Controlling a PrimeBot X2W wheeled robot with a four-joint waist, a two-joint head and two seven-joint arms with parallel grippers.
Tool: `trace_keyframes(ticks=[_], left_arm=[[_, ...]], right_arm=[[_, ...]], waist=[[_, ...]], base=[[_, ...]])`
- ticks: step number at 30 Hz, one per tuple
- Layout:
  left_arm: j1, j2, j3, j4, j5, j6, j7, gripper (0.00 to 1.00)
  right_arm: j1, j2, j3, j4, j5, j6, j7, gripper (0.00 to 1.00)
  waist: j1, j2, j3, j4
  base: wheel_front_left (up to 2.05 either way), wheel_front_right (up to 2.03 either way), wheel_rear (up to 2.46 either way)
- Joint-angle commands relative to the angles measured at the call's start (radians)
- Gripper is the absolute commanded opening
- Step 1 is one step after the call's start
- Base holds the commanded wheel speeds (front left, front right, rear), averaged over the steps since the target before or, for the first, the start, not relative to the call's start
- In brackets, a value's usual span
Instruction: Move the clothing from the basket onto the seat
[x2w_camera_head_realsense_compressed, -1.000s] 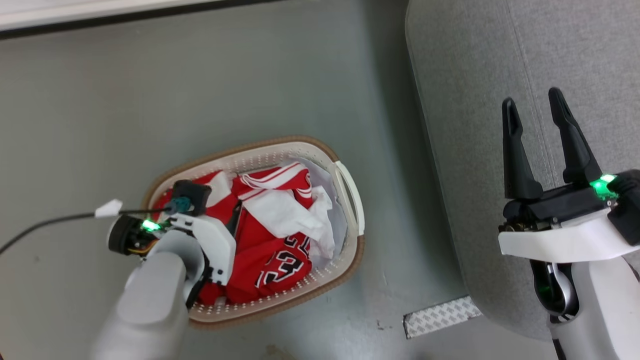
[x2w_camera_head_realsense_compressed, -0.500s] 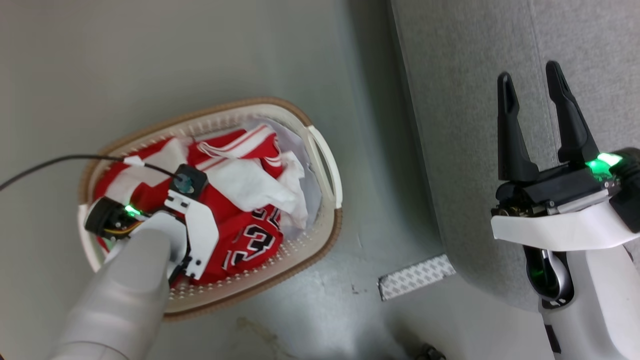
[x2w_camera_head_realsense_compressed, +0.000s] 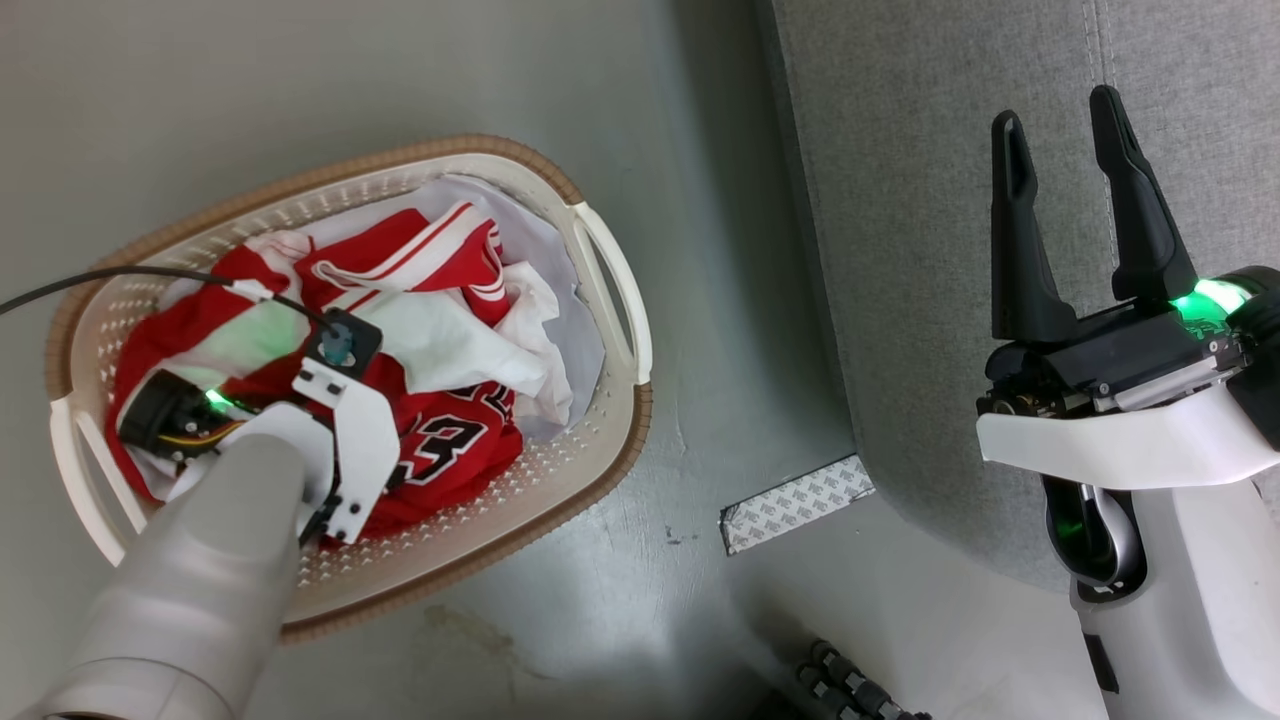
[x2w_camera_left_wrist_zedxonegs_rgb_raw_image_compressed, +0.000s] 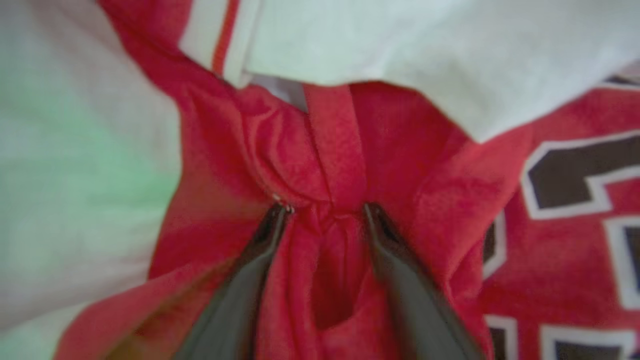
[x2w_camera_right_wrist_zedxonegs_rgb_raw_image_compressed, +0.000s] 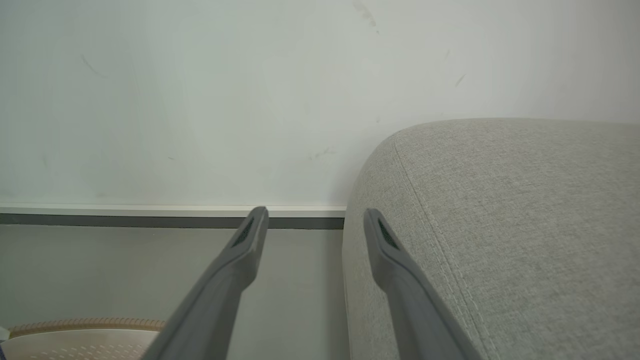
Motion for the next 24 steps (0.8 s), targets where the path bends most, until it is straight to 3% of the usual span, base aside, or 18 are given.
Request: trace_keyframes(ticks=[1,10,24], left_arm=[[-0.002,0.006,-0.010,0.006,-0.015,0.002,-0.011,0.00],[0.030,-0.031,-0.070,-0.009,-0.088,0.002,-0.084,0.00],[0.151,-0.136,-0.142,-0.062,-0.272,0.002,-0.272,0.00]], right_arm=[[-0.008,0.003,-0.002,-0.003,0.013,-0.002,-0.004,1.00],[-0.003,0.002,-0.018,0.019,-0.006,-0.002,-0.004,1.00],[0.082,-0.042,-0.048,0.063,-0.044,-0.002,-0.004,1.00]], waist=[[-0.0001,0.0000,0.000,0.000],[-0.0001,0.0000,-0.084,0.039],[-0.0001,0.0000,-0.410,0.174]], base=[[0.00,0.00,0.00],[0.00,0.00,0.00],[0.00,0.00,0.00]])
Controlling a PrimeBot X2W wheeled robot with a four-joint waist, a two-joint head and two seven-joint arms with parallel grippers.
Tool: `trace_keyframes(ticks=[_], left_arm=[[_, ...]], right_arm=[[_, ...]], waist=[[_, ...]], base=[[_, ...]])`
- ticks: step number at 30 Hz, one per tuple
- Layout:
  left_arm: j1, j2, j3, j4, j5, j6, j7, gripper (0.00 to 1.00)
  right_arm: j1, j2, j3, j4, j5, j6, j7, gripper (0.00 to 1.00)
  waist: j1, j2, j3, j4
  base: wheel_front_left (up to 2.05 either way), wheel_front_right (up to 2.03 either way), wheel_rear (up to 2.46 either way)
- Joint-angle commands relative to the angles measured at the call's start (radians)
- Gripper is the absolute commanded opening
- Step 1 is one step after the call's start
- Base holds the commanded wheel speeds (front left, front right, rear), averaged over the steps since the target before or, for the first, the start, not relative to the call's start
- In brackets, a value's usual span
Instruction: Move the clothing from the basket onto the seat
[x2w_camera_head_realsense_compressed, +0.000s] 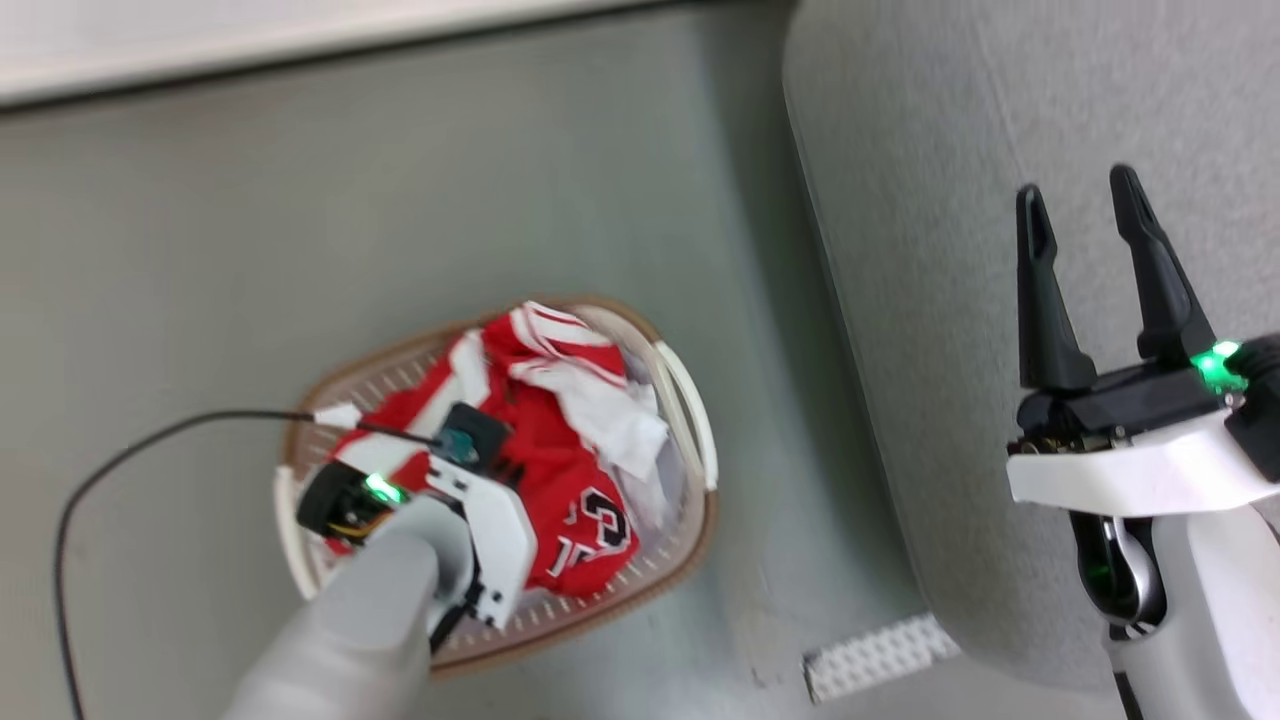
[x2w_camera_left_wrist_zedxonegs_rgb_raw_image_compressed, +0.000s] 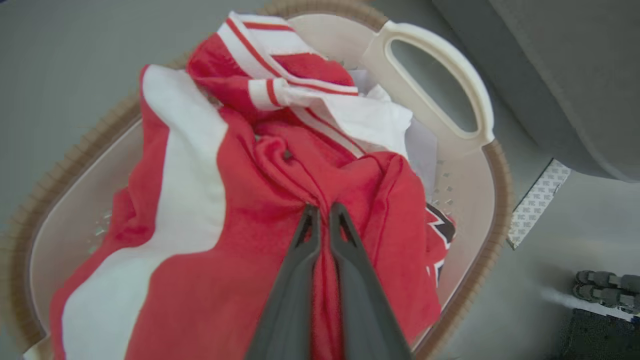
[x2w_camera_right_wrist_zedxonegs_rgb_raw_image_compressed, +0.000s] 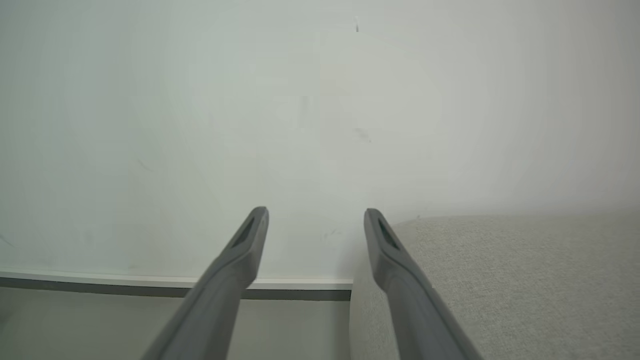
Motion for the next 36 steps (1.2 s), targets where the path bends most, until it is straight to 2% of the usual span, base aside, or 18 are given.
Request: trace_keyframes(ticks=[1,9,17,26,36], left_arm=[[0.018,-0.005,-0.005,-0.007,-0.014,0.002,-0.014,0.00],[0.088,-0.027,-0.072,-0.067,-0.103,0.002,-0.096,0.00],[0.139,-0.020,-0.113,-0.149,-0.184,0.002,-0.157,0.00],[0.172,0.028,-0.078,-0.291,-0.243,0.003,-0.180,0.00],[0.154,0.080,-0.023,-0.512,-0.270,0.030,-0.171,0.00]], right_arm=[[0.017,-0.009,-0.005,0.005,-0.005,-0.002,-0.004,1.00],[0.085,-0.050,-0.008,0.033,0.006,-0.002,-0.004,1.00],[0.162,-0.075,-0.001,0.060,0.016,-0.002,-0.004,1.00],[0.236,-0.088,0.012,0.080,0.034,-0.002,-0.003,1.00],[0.300,-0.073,0.025,0.093,0.051,-0.002,-0.004,1.00]], waist=[[0.0001,0.0000,-0.092,0.059],[0.0001,0.0000,-0.248,0.120],[0.0001,0.0000,-0.389,0.172],[0.0001,0.0000,-0.498,0.210],[0.0001,0.0000,-0.570,0.233]], base=[[0.00,0.00,0.00],[0.00,0.00,0.00],[0.00,0.00,0.00],[0.00,0.00,0.00],[0.00,0.00,0.00]])
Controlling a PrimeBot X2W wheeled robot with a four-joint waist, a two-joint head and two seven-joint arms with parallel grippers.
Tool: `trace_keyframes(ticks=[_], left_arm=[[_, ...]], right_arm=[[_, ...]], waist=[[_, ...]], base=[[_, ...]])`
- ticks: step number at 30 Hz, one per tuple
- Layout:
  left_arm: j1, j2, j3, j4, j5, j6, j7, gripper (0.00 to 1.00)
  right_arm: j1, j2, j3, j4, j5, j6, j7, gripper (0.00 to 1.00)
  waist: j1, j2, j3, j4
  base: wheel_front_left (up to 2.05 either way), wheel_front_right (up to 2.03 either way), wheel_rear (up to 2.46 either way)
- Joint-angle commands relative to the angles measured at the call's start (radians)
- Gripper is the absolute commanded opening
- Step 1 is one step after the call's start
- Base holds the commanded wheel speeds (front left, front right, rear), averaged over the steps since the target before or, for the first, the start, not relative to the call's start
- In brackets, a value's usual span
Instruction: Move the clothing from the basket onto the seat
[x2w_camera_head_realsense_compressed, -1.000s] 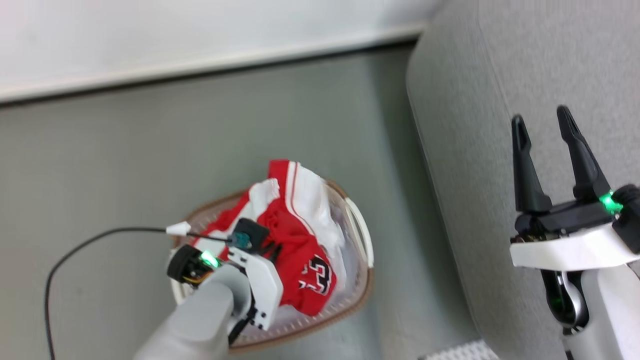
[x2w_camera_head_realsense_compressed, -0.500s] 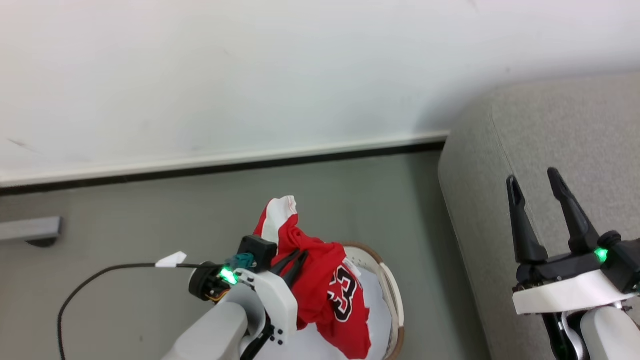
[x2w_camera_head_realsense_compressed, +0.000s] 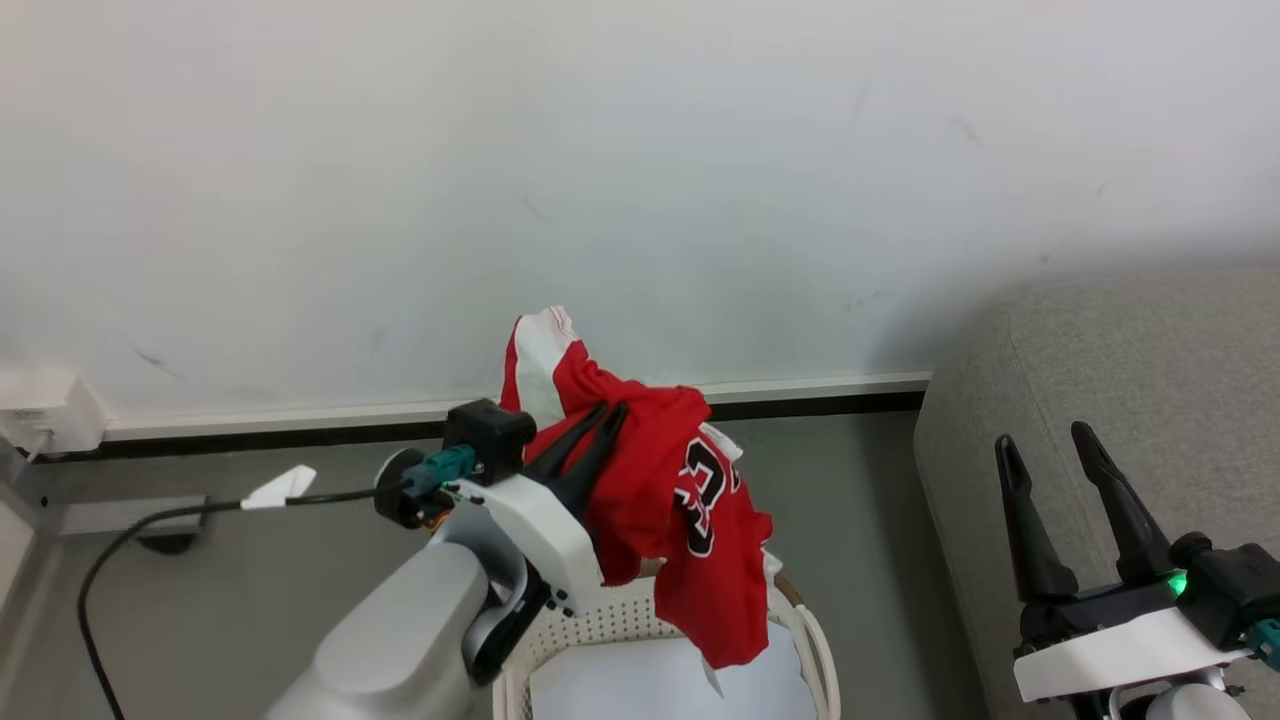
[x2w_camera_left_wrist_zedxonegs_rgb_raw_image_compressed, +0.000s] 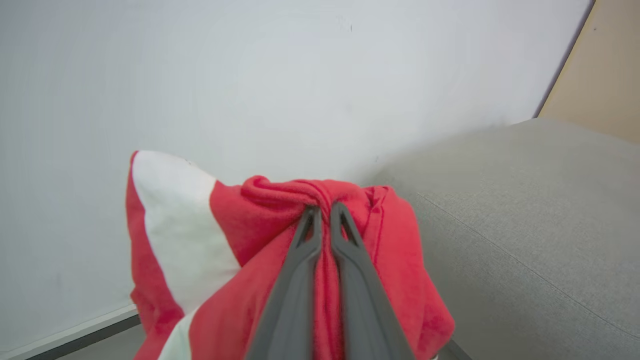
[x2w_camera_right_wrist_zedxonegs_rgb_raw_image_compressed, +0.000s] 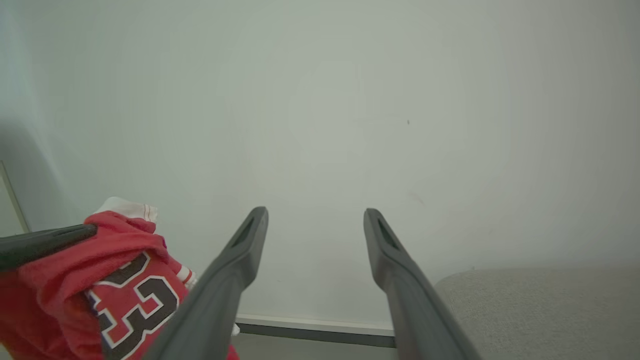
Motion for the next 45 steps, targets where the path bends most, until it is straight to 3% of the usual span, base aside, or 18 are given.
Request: trace_keyframes(ticks=[1,12,21,29,35,41,45], left_arm=[[-0.009,0.010,0.007,-0.025,-0.015,0.005,0.005,0.00],[0.009,0.093,0.034,-0.292,-0.021,0.089,0.096,0.00],[0.037,0.121,0.036,-0.401,-0.028,0.127,0.138,0.00],[0.032,0.122,0.028,-0.427,-0.031,0.132,0.153,0.00],[0.019,0.096,0.009,-0.426,-0.041,0.119,0.159,0.00],[0.017,0.059,-0.016,-0.414,-0.041,0.107,0.152,0.00],[0.018,0.032,-0.041,-0.406,-0.043,0.096,0.158,0.00]], right_arm=[[0.015,-0.002,0.000,0.001,0.010,-0.002,-0.004,1.00],[0.023,0.010,0.024,-0.011,0.019,-0.002,-0.004,1.00],[-0.003,-0.014,0.116,-0.023,0.043,-0.002,-0.004,1.00],[-0.054,-0.058,0.342,0.000,0.092,-0.002,-0.003,1.00],[-0.135,-0.055,0.493,0.076,0.130,-0.002,-0.003,1.00],[-0.197,-0.011,0.528,0.176,0.125,-0.002,-0.003,1.00],[-0.231,0.013,0.488,0.246,0.053,-0.002,-0.004,1.00]], waist=[[0.0002,-0.0001,-0.008,0.004],[0.0002,-0.0001,-0.019,-0.007],[0.0002,-0.0001,-0.010,-0.011],[0.0002,-0.0001,-0.001,-0.005],[0.0002,-0.0001,0.007,0.017],[0.0002,-0.0001,0.007,0.056],[0.0002,-0.0001,0.004,0.089]], base=[[0.00,0.00,0.00],[0.00,0.00,0.00],[0.00,0.00,0.00],[0.00,0.00,0.00],[0.00,0.00,0.00],[0.00,0.00,0.00],[0.00,0.00,0.00]])
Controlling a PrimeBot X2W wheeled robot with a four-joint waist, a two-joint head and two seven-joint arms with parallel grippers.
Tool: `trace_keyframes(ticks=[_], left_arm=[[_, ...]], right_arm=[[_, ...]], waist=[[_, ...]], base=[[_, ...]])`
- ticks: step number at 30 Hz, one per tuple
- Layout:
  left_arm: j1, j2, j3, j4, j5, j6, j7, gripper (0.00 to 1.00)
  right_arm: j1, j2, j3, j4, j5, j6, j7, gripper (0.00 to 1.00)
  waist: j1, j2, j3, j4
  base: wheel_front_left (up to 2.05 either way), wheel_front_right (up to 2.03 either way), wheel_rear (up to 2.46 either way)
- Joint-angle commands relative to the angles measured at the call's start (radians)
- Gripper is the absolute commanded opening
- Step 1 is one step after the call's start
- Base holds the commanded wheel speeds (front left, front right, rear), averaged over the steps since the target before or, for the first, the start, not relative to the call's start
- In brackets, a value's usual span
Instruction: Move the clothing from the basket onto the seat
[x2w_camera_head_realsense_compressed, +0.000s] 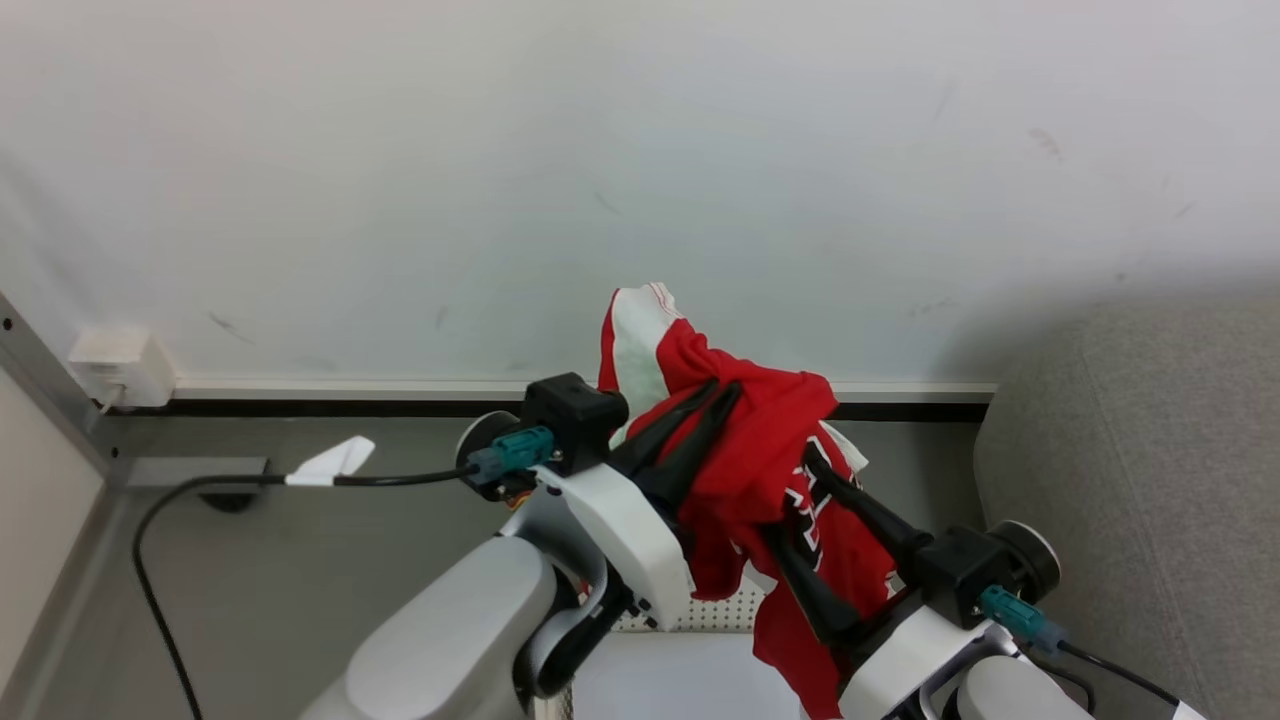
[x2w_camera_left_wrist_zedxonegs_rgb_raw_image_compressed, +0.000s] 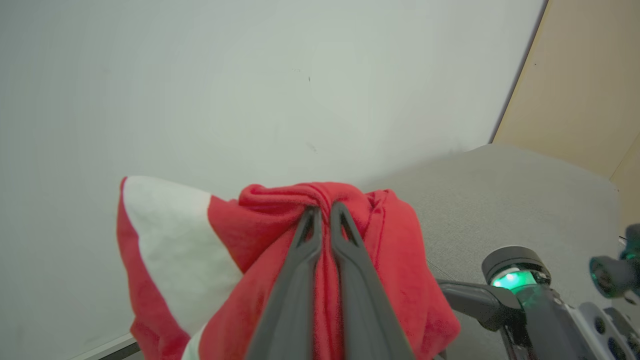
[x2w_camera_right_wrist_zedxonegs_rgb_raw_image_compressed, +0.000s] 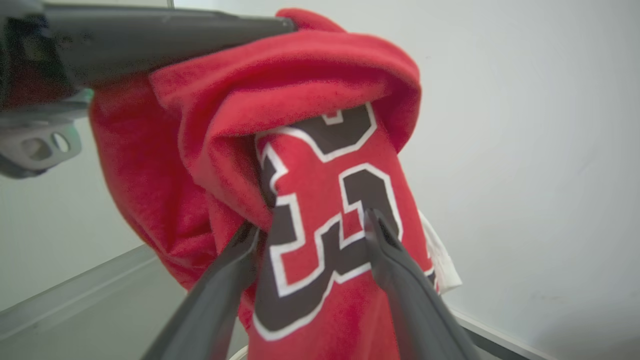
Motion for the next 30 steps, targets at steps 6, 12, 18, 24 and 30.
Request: trace_keyframes(ticks=[6,12,18,24,30], left_arm=[[0.003,-0.043,-0.039,0.012,-0.007,-0.022,0.007,0.00],[0.003,-0.072,-0.067,0.024,-0.016,-0.041,0.016,0.00],[-0.002,-0.079,-0.075,0.038,-0.023,-0.045,0.015,0.00],[-0.005,-0.065,-0.065,0.054,-0.030,-0.036,0.004,0.00],[0.005,-0.050,-0.052,0.081,-0.041,-0.029,-0.007,0.00]], right_arm=[[-0.036,0.032,-0.031,0.079,-0.088,-0.002,-0.003,1.00],[-0.072,0.039,-0.031,0.134,-0.091,-0.002,-0.004,1.00],[-0.082,0.045,-0.049,0.146,-0.070,-0.002,-0.004,0.00],[-0.068,0.030,-0.056,0.131,-0.047,-0.002,-0.004,0.00],[-0.032,0.008,-0.099,0.080,-0.041,-0.003,-0.004,0.00]], waist=[[-0.0001,0.0000,-0.002,0.064],[-0.0001,0.0000,-0.001,0.103],[-0.0001,0.0000,-0.001,0.119],[-0.0001,0.0000,-0.001,0.110],[-0.0001,0.0000,0.000,0.094]], base=[[0.00,0.00,0.00],[0.00,0.00,0.00],[0.00,0.00,0.00],[0.00,0.00,0.00],[0.00,0.00,0.00]])
